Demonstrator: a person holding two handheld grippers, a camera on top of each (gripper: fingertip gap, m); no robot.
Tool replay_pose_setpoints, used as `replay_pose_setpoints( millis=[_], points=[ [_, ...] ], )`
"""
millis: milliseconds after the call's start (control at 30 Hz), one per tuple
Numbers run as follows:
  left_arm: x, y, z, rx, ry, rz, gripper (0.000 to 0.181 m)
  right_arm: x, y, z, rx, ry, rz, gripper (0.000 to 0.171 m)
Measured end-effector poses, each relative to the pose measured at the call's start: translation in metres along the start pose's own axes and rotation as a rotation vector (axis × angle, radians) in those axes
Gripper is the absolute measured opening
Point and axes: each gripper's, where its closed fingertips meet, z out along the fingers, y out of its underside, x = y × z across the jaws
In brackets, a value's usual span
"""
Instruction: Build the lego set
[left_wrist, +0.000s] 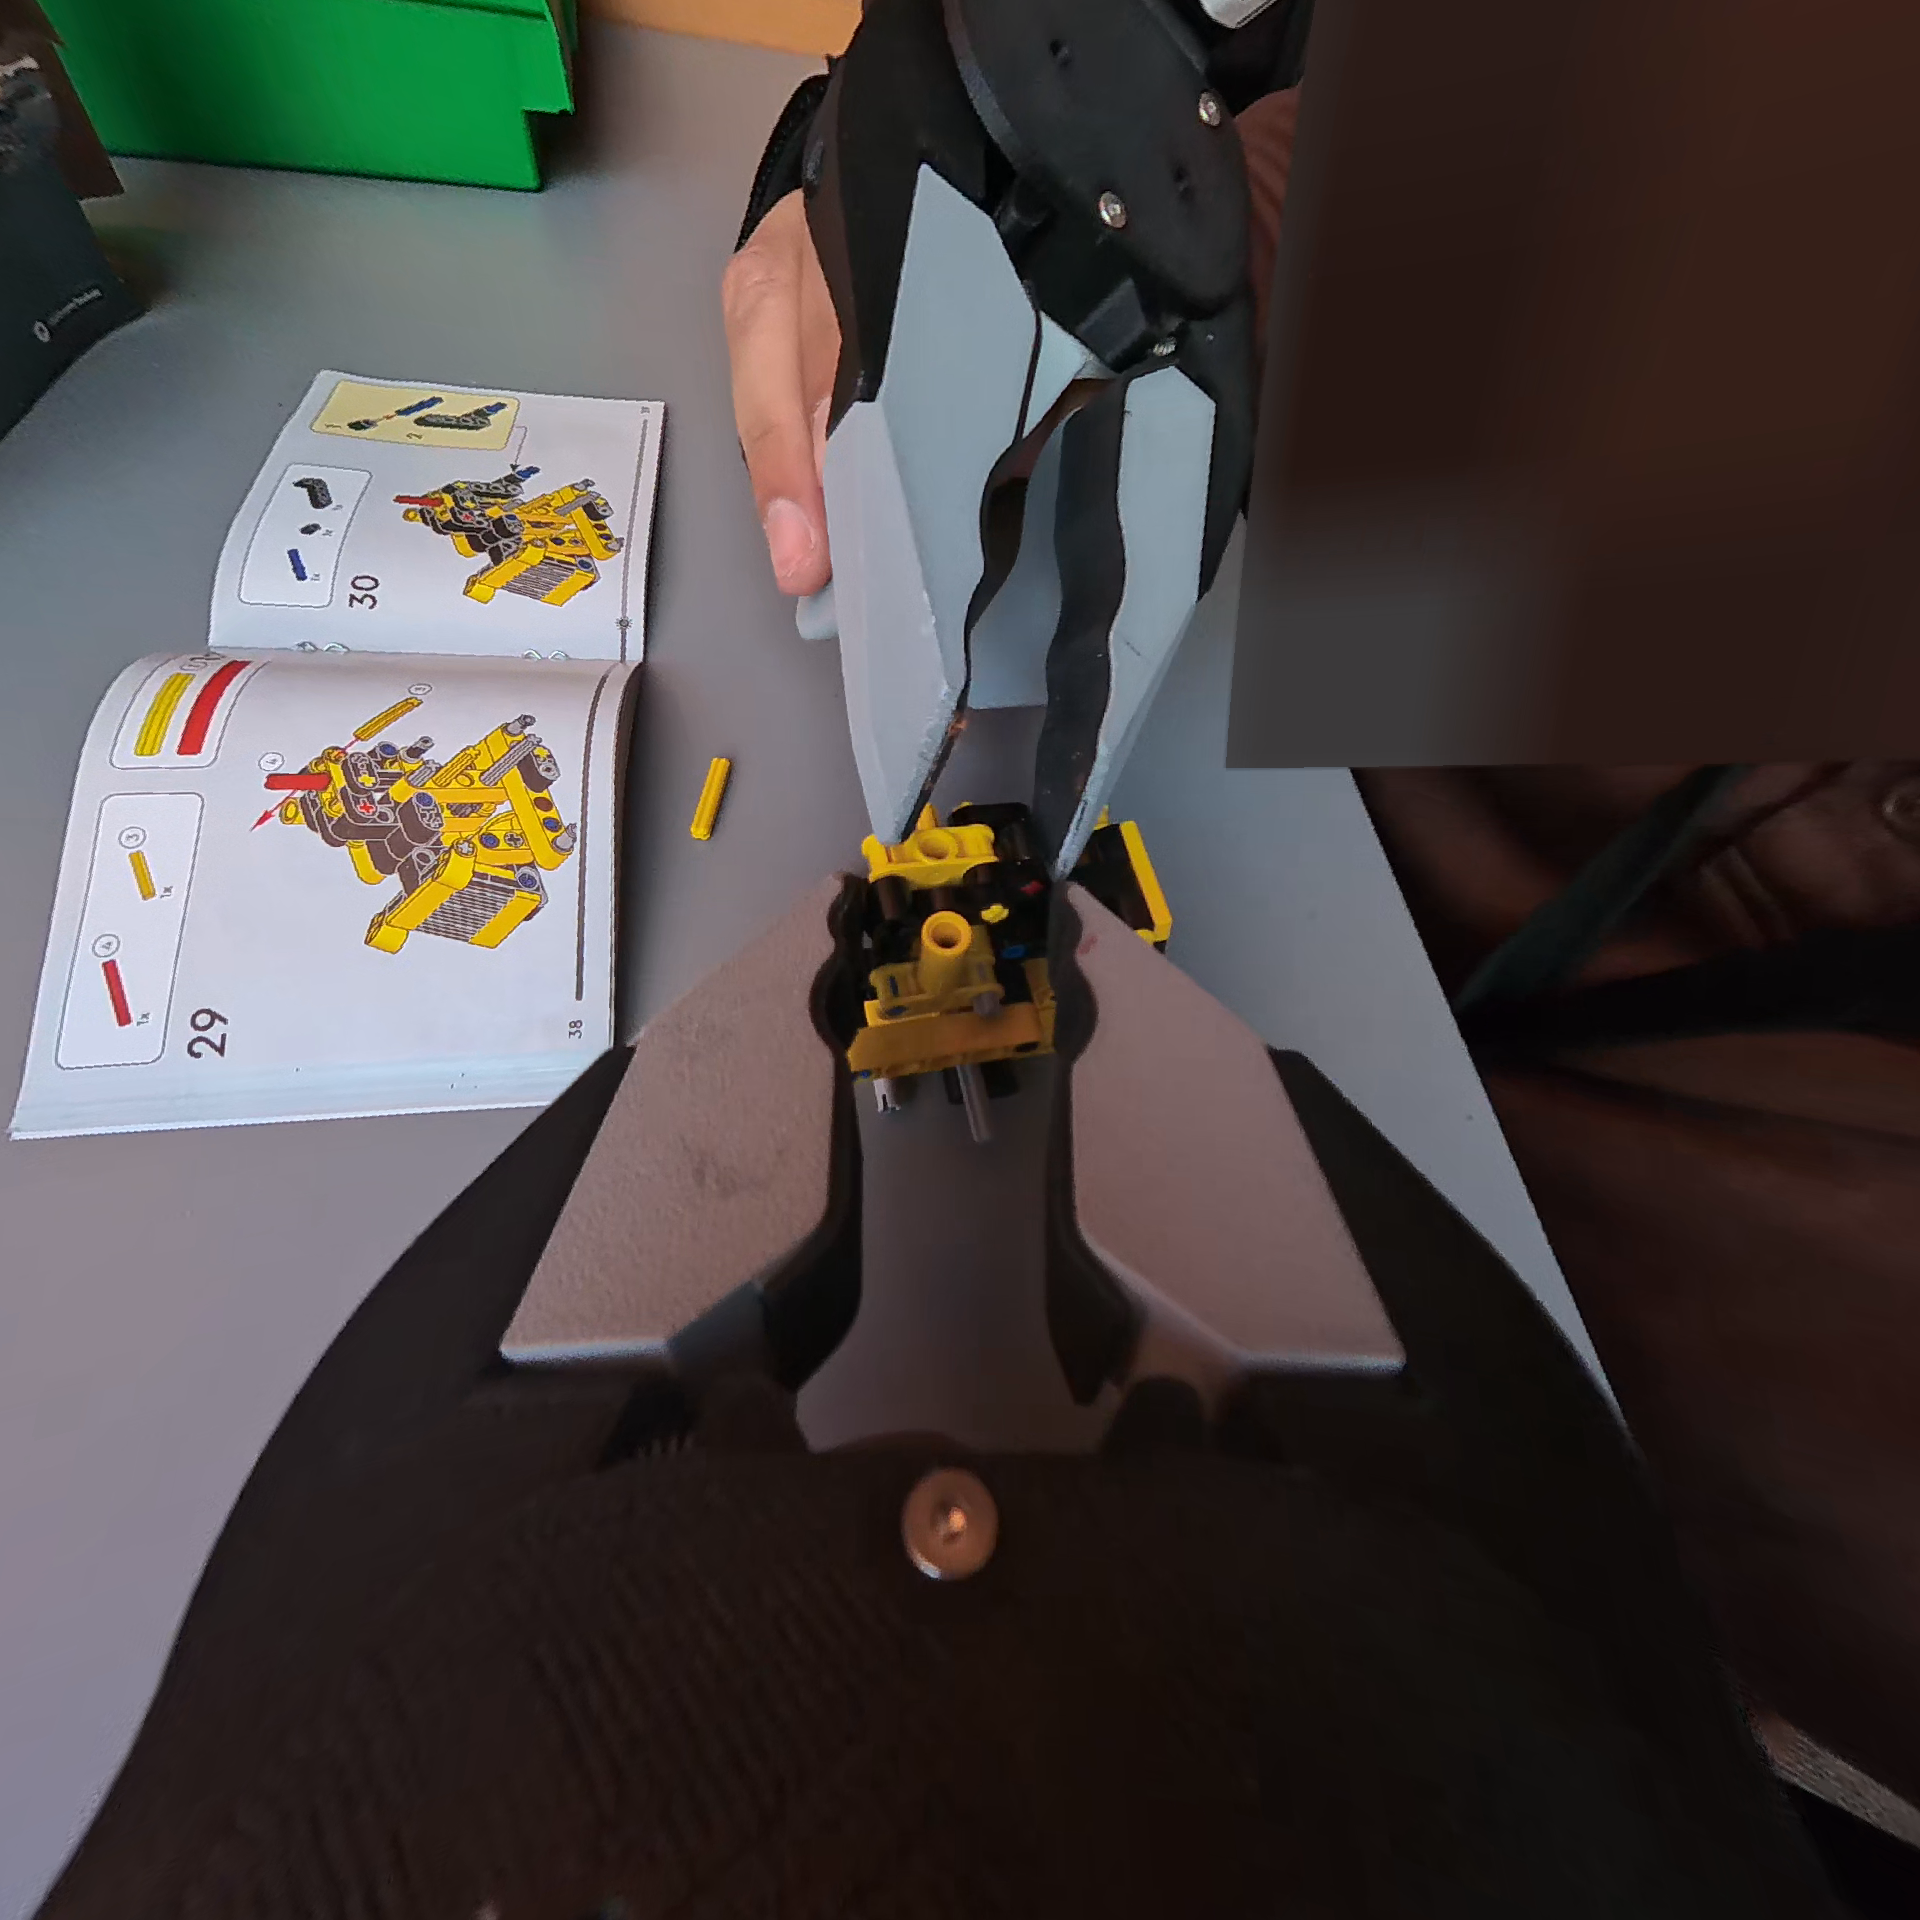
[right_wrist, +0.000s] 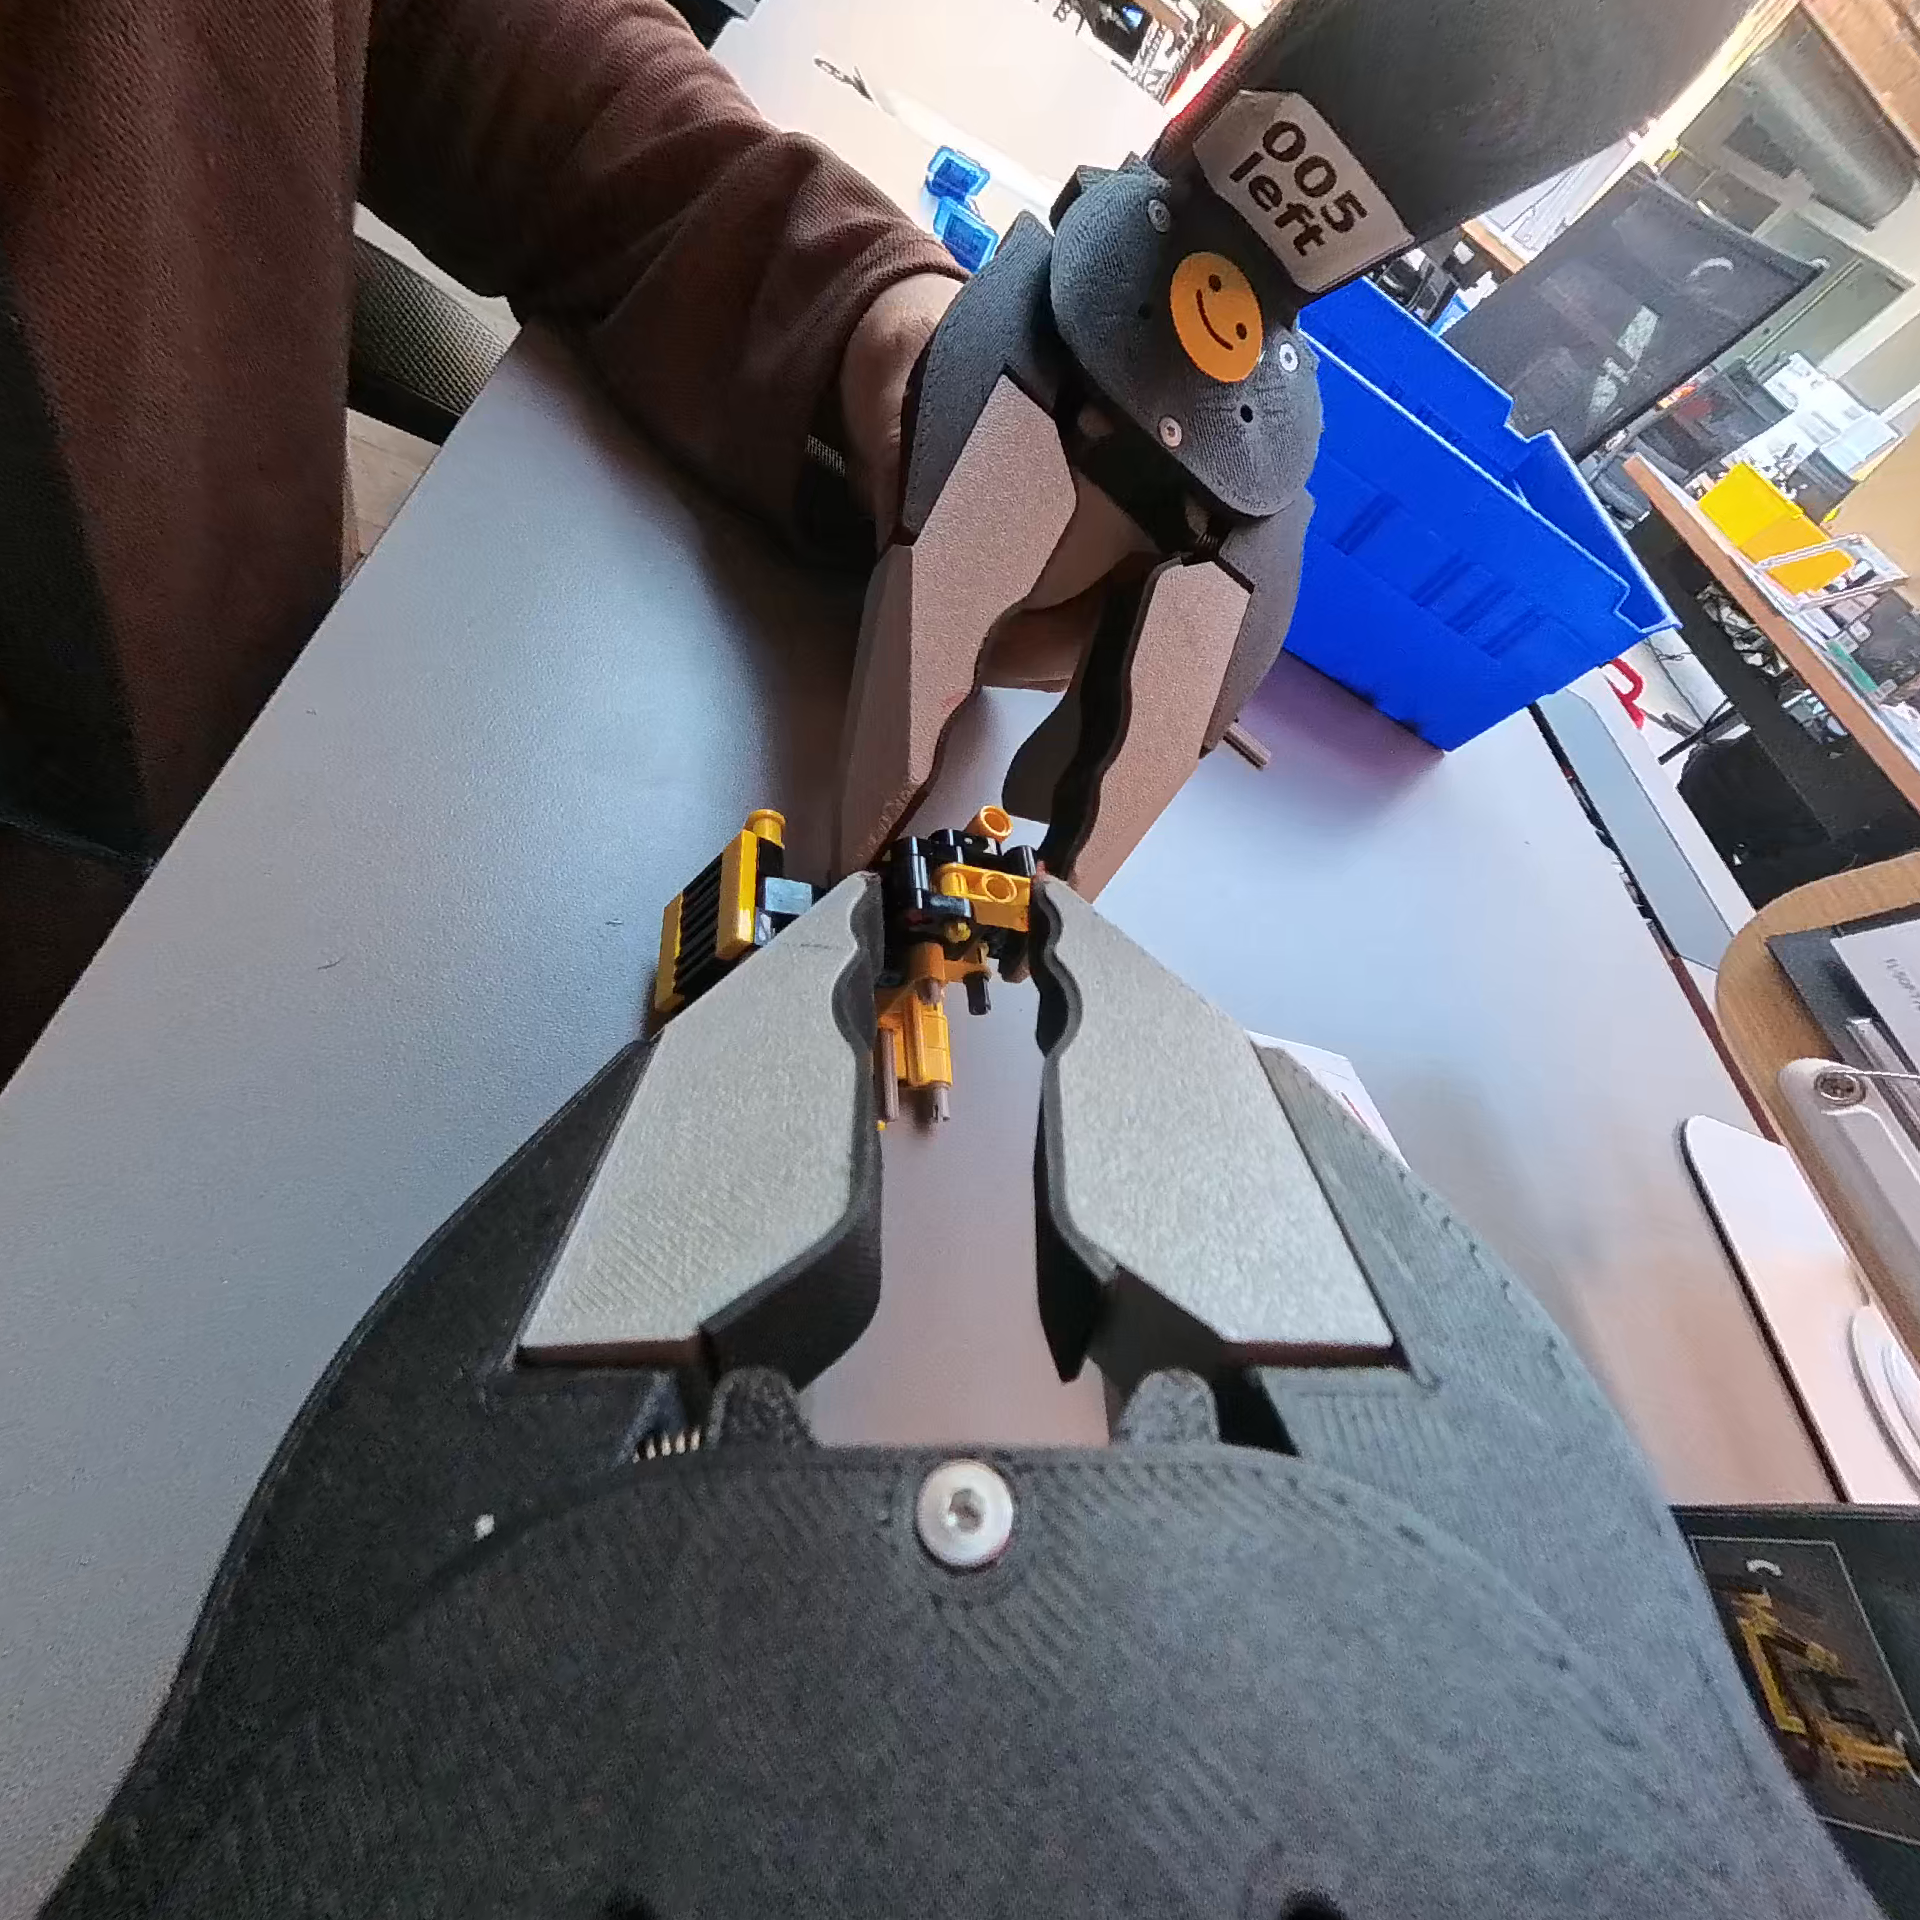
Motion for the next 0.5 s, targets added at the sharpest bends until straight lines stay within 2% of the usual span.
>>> replay_pose_setpoints(
  millis=[500],
  points=[
    [-0.0003, -0.0006, 0.0001, 0.005, -0.01, -0.011, 0.032, 0.0004, 0.0002, -0.0006, 0.013, -0.015, 0.039, 0.024]
  ],
)
